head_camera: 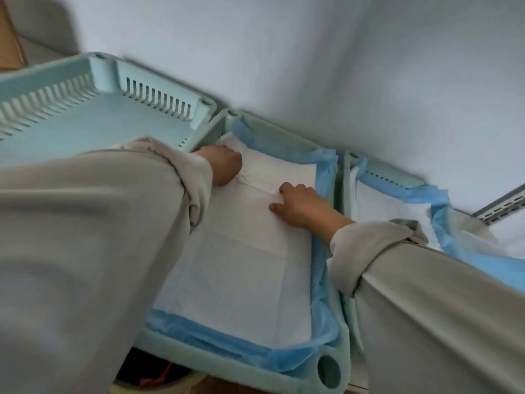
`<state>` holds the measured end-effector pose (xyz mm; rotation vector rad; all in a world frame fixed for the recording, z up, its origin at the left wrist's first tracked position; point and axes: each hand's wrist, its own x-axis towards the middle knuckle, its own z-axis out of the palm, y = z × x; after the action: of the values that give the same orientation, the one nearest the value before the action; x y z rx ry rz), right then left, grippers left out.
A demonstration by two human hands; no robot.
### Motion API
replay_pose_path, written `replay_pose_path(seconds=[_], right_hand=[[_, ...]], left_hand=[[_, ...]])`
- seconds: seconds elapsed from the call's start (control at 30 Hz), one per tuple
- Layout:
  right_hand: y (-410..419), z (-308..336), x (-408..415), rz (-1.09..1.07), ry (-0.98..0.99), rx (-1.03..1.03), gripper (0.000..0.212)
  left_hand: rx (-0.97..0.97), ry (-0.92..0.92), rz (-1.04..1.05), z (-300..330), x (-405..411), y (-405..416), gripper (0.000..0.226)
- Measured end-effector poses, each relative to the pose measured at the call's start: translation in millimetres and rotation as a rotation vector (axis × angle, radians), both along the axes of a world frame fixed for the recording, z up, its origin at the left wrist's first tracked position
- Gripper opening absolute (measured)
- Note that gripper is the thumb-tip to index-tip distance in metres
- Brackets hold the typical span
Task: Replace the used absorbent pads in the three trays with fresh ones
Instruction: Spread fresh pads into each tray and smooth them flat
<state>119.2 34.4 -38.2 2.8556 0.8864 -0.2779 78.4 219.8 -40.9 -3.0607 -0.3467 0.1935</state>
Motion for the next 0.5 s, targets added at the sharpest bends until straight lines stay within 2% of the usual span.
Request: replay_pose_path(seconds=[0.07, 0.13, 0.23, 0.33, 0.4, 0.5], right_hand=[[12, -2, 6, 0.032, -0.041, 0.024, 0.059], [22, 2, 15, 0.049, 0.003, 0.038, 0.073], [31, 5, 40, 0.018, 0.147, -0.035, 0.095], [26, 0, 55, -0.116, 0.239, -0.144, 0.112], [25, -3, 60, -0.207, 0.267, -0.153, 0.119], [24, -3, 57, -0.242, 0.291, -0.145, 0.121]], left_hand=[[-0.024, -0.026, -0.009, 1, 9, 7, 0.037], [-0.071, -0.030, -0.039, -2, 17, 15, 0.040], [-0.123, 0.026, -0.005, -11, 26, 21, 0.058], [-0.105, 0.063, 0.056, -13, 34, 18, 0.076], [-0.108, 0.077, 0.092, -11, 37, 18, 0.081], [-0.115, 0.101, 0.123, -9, 37, 15, 0.076]])
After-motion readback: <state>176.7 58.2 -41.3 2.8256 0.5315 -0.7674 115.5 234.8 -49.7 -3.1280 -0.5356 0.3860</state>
